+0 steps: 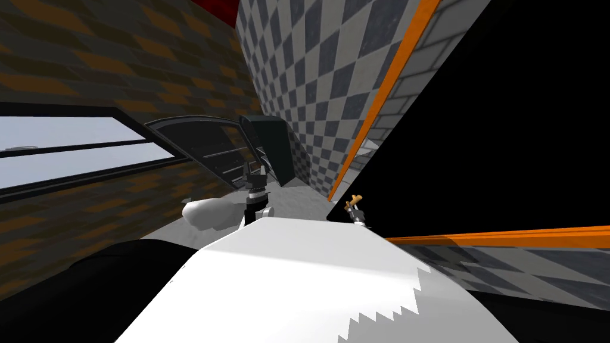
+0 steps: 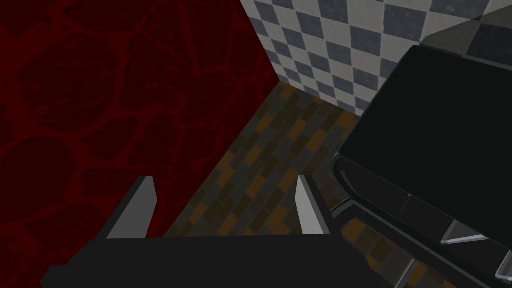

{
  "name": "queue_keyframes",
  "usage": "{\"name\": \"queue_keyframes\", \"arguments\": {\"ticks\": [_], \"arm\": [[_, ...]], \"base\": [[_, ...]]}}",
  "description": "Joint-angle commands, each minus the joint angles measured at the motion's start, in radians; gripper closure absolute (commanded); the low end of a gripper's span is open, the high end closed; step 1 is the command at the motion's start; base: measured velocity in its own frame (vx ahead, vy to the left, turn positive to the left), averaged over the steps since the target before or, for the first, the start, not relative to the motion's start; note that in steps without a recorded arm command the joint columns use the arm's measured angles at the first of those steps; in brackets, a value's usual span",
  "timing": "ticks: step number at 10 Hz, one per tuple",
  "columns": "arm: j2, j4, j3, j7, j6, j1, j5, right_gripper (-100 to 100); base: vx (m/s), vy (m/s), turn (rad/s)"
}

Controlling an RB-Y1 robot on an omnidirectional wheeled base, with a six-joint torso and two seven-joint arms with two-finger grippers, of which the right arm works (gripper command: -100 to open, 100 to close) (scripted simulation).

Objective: Pull the door open

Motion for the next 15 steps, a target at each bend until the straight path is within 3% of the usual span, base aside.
{"name": "queue_keyframes", "arguments": {"ticks": [1, 3, 4, 11, 12, 15], "arm": [[-0.023, -0.010, 0.023, -0.020, -0.015, 0.019, 0.009, 100], [-0.041, -0.008, 0.046, -0.042, -0.035, 0.026, 0.020, 100], [-0.032, -0.002, 0.039, -0.037, -0.030, 0.017, 0.018, 100], [-0.102, 0.028, 0.132, -0.119, -0.143, 0.059, 0.051, 100], [-0.094, 0.037, 0.128, -0.118, -0.139, 0.051, 0.050, 100], [-0.108, 0.063, 0.156, -0.145, -0.174, 0.053, 0.060, 100]], "base": [[-0.244, -0.020, 0.109], [-0.253, -0.027, 0.090], [-0.126, 0.000, 0.017], [-0.240, -0.051, 0.147], [-0.103, -0.025, 0.026], [-0.189, -0.043, 0.151]]}}
